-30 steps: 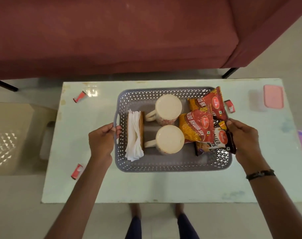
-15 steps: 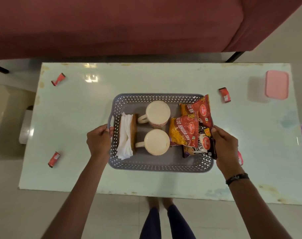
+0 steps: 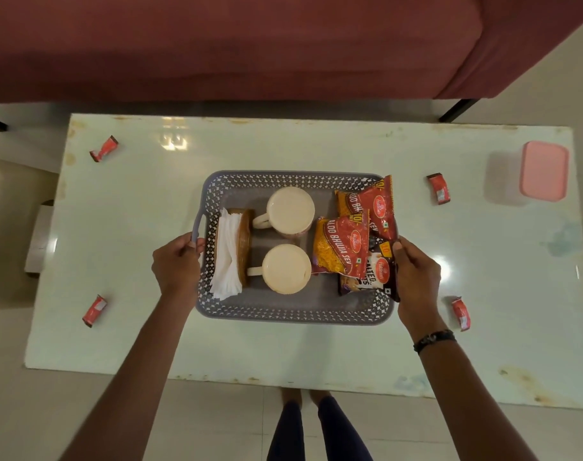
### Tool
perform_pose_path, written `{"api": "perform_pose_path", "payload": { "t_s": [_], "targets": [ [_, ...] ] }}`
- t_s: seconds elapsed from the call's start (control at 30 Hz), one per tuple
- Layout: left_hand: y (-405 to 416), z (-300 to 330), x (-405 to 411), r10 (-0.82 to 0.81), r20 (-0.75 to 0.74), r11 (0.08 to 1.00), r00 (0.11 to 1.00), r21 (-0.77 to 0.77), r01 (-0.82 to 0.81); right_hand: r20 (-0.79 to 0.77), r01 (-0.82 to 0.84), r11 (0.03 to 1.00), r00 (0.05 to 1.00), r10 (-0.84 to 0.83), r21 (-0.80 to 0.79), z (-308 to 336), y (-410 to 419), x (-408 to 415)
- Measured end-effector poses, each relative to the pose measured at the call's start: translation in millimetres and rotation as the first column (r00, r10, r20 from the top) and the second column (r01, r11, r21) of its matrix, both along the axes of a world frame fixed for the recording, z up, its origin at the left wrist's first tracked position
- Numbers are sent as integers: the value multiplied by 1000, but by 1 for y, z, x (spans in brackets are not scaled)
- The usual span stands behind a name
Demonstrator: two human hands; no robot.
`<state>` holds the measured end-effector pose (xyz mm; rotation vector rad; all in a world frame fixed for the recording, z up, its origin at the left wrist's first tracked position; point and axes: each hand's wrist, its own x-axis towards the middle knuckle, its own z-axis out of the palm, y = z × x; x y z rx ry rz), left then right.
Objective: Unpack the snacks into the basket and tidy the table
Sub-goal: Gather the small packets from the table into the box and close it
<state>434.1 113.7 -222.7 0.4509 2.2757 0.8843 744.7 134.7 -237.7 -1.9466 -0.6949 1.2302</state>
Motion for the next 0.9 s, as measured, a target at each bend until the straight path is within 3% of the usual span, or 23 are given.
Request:
{"api": "perform_pose_path", "payload": {
  "t_s": [0.17, 0.33, 0.5, 0.7, 0.9],
  "targets": [
    [-1, 4, -9, 60, 122, 998, 991, 11, -62, 42, -11, 1000, 999, 11, -4, 1, 0, 0],
    [-2, 5, -9, 21, 89, 1000, 996, -6, -21, 110, -14, 1000, 994, 11, 28, -2, -2, -3],
    [-7, 6, -4, -90, -38, 996, 995, -2, 90, 214, -52, 997, 976, 40, 55, -2, -4, -10],
    [-4, 11, 1, -161, -107, 986, 981, -58, 156, 193, -12, 997, 981, -2, 73, 6, -5, -17],
    [-14, 34, 40, -315, -362, 921, 877, 108, 375, 194, 45, 991, 979, -69, 125, 21, -11, -15]
  ]
}}
